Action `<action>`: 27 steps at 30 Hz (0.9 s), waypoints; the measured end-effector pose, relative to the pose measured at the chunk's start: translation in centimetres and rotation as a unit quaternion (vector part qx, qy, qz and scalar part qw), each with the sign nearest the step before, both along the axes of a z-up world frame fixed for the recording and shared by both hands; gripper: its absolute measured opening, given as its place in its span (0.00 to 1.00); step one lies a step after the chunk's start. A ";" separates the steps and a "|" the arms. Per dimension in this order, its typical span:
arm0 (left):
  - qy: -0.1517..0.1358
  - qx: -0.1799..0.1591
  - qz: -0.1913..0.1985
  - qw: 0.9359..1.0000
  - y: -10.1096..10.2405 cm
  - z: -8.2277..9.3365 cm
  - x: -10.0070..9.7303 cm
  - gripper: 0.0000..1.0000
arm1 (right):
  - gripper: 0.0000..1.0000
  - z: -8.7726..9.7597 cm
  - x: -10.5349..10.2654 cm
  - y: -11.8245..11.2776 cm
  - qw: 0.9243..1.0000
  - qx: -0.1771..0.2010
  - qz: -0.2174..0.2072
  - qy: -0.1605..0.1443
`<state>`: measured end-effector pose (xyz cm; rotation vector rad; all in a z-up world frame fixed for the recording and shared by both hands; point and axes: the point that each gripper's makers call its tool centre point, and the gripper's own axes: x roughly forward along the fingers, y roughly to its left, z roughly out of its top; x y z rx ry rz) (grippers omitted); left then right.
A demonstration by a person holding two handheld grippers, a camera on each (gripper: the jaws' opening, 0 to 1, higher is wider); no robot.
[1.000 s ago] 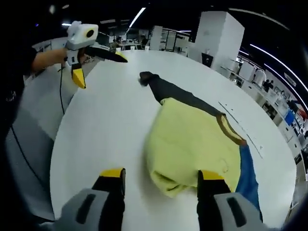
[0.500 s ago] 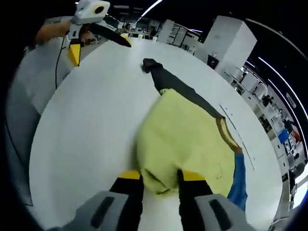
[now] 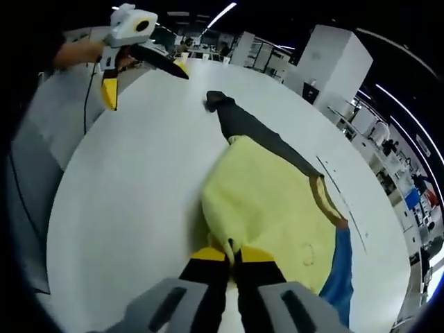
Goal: Fold the garment on the visible template until the final outline fits inside the template.
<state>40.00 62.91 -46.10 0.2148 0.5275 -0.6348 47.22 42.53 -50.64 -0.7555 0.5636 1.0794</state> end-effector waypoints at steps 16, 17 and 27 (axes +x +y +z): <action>0.014 -0.006 -0.006 1.000 -1.3 -1.2 0.5 0.97 | 0.00 4.6 5.4 0.4 0.992 0.097 -0.075 0.006; 0.015 -0.006 -0.005 1.000 -1.1 -1.3 0.6 0.97 | 0.00 4.8 5.7 0.3 0.992 0.100 -0.079 0.006; 0.024 -0.007 -0.013 1.000 -1.8 -2.0 1.1 0.95 | 0.00 6.1 9.5 0.3 0.974 0.166 -0.149 0.031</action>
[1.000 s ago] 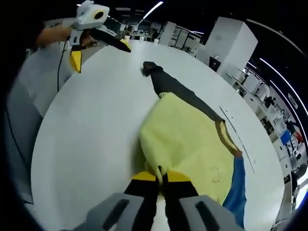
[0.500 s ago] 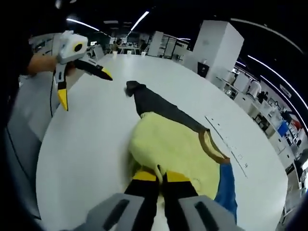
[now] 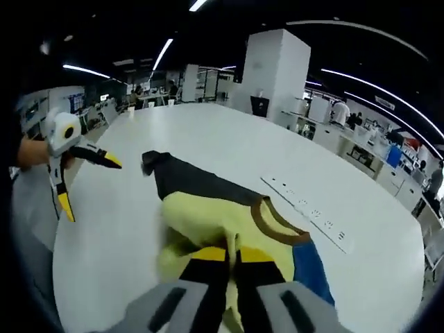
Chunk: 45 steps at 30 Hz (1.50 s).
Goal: Fold the garment on the visible template until the final outline fits inside the template.
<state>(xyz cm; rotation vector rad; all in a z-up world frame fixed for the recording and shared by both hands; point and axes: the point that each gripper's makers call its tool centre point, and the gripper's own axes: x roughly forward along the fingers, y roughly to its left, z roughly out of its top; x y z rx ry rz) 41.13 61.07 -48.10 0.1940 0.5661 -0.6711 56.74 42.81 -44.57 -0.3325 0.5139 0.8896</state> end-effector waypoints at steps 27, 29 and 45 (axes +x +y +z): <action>0.005 -0.038 -0.004 0.999 -2.1 -0.4 1.8 0.89 | 0.00 -7.1 8.1 -1.5 0.995 -0.043 -0.075 0.049; 0.005 -0.034 -0.006 0.999 -2.4 -0.3 1.7 0.89 | 0.00 -7.4 7.9 -1.4 0.994 -0.041 -0.079 0.056; -0.002 -0.076 0.020 0.997 -1.9 0.8 3.3 0.86 | 0.34 -5.6 8.1 -3.6 0.974 0.042 -0.195 0.106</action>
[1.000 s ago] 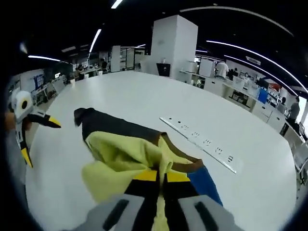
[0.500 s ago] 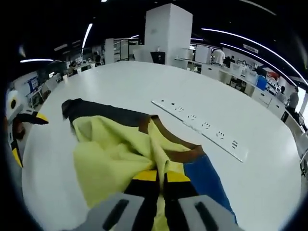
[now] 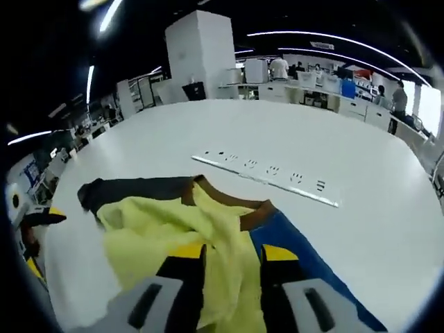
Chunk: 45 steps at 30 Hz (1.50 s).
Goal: Fold the garment on the visible template until the final outline fits inside the template.
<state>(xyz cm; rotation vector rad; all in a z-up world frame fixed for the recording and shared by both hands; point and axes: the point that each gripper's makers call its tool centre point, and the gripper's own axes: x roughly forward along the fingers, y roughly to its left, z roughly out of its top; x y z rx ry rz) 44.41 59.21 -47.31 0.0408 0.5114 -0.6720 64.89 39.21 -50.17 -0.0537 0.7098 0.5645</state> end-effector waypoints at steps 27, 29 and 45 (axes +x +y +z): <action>-0.053 -0.003 0.005 0.999 -1.2 2.3 5.8 0.66 | 0.64 4.1 -8.5 1.7 0.999 0.020 0.023 -0.013; -0.051 -0.002 0.002 0.999 -1.5 1.9 6.1 0.63 | 0.64 3.9 -8.2 1.8 0.999 0.017 0.023 -0.015; -0.046 0.004 0.003 0.999 -4.0 -0.1 9.6 0.43 | 0.49 3.3 -11.4 4.2 0.998 0.010 0.048 -0.033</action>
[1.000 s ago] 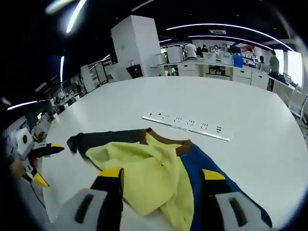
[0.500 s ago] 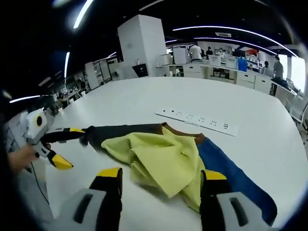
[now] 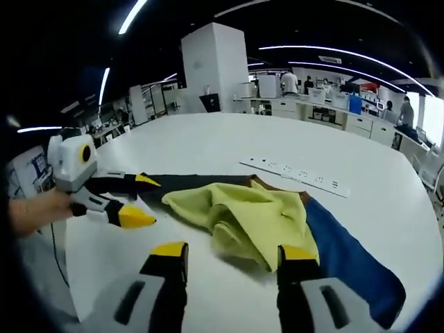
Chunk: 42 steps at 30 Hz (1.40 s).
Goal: Fold the garment on the visible template until the final outline fits inside the template.
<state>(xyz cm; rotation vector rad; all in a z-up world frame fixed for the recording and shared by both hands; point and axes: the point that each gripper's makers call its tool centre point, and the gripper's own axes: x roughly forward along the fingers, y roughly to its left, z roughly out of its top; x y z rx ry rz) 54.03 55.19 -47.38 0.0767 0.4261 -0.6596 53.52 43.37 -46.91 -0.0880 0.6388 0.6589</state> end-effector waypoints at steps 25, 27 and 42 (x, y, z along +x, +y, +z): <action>0.020 -0.007 -0.030 0.999 -4.5 -2.9 3.4 0.27 | 0.34 -4.2 1.5 2.9 0.999 -0.007 -0.040 -0.004; 0.020 -0.008 -0.031 0.999 -4.6 -3.1 3.8 0.25 | 0.31 -4.5 1.7 2.7 0.999 -0.007 -0.051 -0.002; 0.032 -0.018 -0.036 0.999 -6.3 -4.0 4.1 0.10 | 0.17 -5.4 2.6 2.7 0.991 0.001 -0.134 0.005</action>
